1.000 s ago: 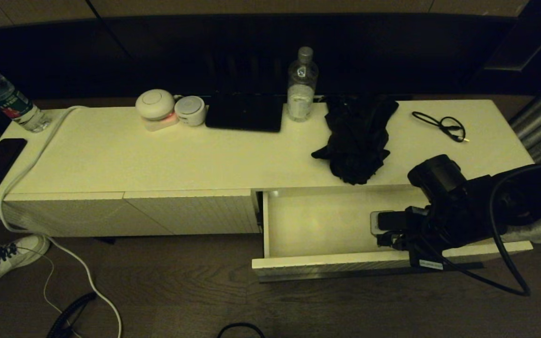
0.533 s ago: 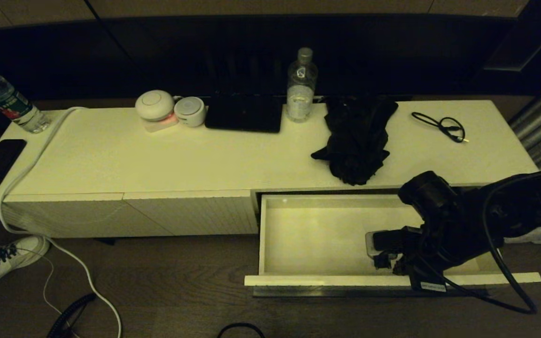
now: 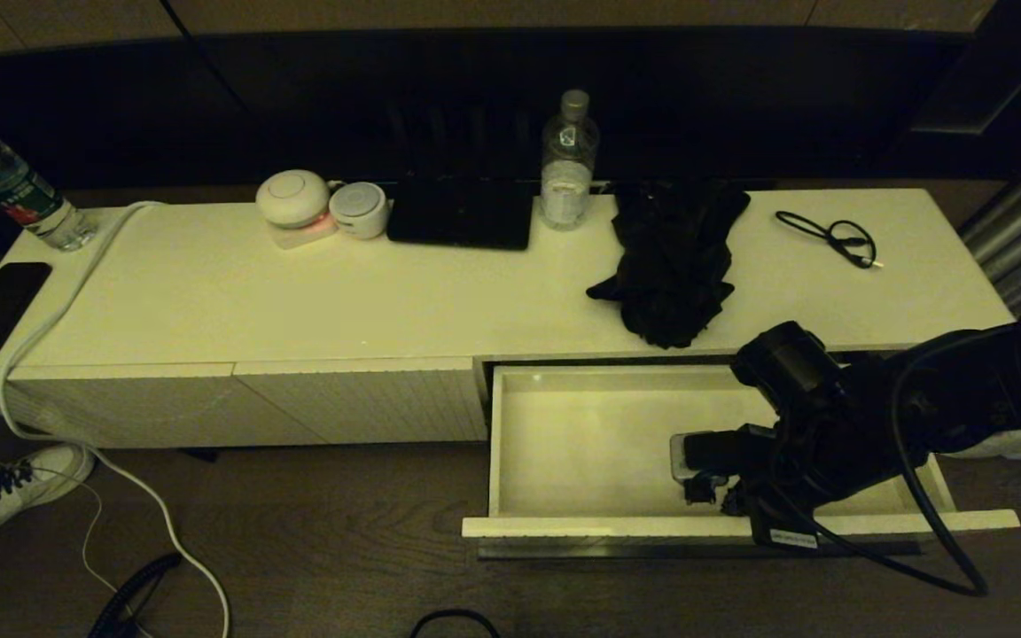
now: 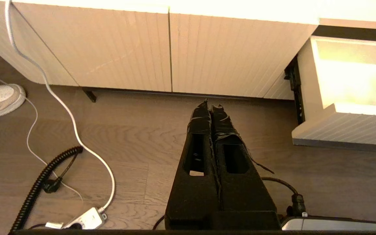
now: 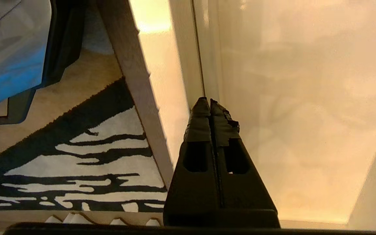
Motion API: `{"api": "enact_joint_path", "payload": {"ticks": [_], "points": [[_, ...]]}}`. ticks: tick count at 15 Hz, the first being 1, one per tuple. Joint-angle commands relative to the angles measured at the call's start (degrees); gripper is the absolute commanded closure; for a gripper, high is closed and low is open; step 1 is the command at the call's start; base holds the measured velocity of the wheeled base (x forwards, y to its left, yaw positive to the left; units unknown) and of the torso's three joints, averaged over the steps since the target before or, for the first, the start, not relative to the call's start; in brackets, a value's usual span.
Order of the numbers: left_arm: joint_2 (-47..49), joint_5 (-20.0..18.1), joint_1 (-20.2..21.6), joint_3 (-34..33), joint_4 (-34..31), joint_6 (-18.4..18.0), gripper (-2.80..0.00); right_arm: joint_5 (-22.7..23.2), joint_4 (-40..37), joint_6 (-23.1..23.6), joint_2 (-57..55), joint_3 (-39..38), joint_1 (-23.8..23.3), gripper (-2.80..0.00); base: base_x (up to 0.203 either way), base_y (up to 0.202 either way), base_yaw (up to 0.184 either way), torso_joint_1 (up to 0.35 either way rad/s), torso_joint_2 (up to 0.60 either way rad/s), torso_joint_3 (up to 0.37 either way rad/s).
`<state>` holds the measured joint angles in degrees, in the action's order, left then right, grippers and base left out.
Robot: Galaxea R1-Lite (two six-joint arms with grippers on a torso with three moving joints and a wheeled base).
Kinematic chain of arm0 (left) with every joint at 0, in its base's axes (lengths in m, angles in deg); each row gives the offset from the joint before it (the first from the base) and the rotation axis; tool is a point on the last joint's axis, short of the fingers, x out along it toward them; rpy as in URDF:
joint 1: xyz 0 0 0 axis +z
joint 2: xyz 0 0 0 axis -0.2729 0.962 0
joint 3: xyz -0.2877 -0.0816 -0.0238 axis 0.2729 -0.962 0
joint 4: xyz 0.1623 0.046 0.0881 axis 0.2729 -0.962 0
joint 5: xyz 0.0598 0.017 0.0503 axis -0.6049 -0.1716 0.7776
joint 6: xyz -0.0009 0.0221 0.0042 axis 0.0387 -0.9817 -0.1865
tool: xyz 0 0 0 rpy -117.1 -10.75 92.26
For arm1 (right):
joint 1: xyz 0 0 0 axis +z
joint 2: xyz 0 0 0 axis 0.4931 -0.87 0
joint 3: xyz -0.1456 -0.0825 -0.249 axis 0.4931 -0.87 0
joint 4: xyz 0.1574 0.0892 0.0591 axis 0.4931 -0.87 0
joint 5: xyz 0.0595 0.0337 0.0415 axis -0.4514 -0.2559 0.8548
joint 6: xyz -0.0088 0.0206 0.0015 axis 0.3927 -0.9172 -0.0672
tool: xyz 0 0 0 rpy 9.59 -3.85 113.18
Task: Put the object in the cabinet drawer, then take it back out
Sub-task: Open the drawer, then put the umbrella in the drawer
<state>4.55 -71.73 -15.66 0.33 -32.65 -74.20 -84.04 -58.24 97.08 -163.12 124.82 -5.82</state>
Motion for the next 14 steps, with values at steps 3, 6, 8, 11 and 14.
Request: {"api": "enact_joint_path", "payload": {"ticks": [3,6,8,11,14], "points": [[-0.09,0.04,0.00,0.00,0.02,0.05,0.00,-2.15,0.31,-0.15,9.39,-0.31,-0.33,0.00,0.000,0.000,0.000,0.000,0.00,0.000],[-0.09,0.04,0.00,0.00,0.02,0.05,0.00,-5.65,0.08,-3.82,19.80,-1.79,-0.64,0.00,0.000,0.000,0.000,0.000,0.00,0.000],[-0.09,0.04,0.00,-0.01,0.02,0.05,0.00,-8.90,0.01,-8.35,25.60,-3.08,-0.93,0.00,0.000,0.000,0.000,0.000,0.00,0.000],[-0.09,0.04,0.00,0.00,0.02,0.05,0.00,-13.19,0.04,-22.70,30.03,-3.78,-0.68,0.00,0.000,0.000,0.000,0.000,0.00,0.000],[-0.09,0.04,0.00,0.00,0.02,0.05,0.00,-16.13,-0.05,-36.99,30.66,-2.17,1.56,0.00,0.000,0.000,0.000,0.000,0.00,0.000]]}}
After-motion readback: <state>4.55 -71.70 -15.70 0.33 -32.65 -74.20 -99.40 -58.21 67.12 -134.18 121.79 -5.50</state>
